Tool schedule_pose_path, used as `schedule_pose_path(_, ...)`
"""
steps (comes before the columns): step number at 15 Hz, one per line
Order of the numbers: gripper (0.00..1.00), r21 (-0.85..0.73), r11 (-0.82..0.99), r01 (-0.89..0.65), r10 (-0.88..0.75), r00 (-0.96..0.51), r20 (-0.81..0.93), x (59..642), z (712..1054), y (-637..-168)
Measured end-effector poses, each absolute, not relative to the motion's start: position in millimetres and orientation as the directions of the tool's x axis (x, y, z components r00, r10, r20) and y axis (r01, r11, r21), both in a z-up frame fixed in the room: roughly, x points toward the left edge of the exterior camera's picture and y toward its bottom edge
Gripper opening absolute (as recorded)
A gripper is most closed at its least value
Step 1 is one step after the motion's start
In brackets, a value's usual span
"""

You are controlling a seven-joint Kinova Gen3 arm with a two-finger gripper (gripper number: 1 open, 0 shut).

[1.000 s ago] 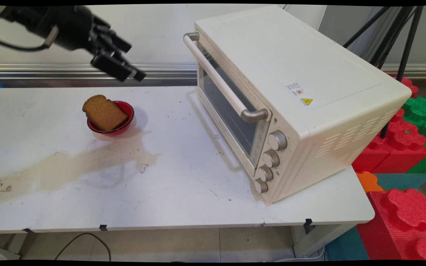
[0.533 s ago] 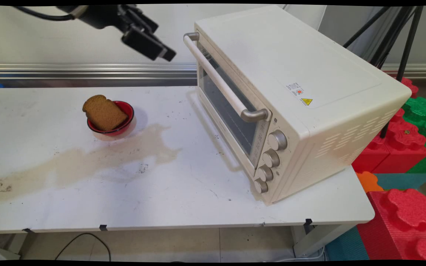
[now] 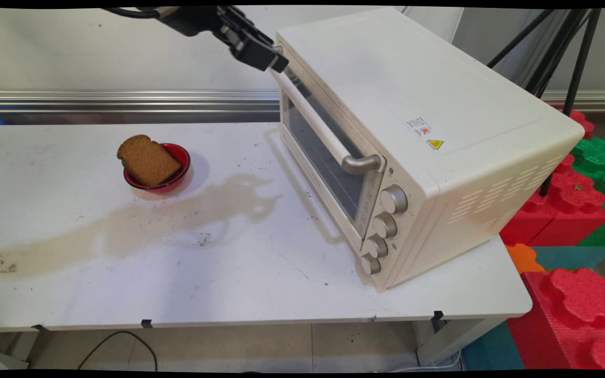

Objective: Open the oven

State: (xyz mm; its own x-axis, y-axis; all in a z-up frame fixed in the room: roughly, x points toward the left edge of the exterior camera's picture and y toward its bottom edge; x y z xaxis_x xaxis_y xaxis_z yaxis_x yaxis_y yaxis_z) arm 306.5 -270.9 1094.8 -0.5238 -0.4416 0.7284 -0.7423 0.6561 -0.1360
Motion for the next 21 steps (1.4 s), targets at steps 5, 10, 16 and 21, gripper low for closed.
schedule_pose_path(5, 0.00, -0.138, 0.647, -0.750, -0.443, -0.518, 0.732, 294, 1084, -287)
schedule_pose_path(10, 0.00, -0.132, 0.635, -0.762, -0.457, -0.507, 0.730, 279, 1065, -304)
schedule_pose_path(16, 0.00, -0.124, 0.620, -0.775, -0.476, -0.497, 0.725, 267, 1039, -325)
schedule_pose_path(21, 0.00, -0.121, 0.613, -0.781, -0.488, -0.495, 0.719, 259, 1019, -338)
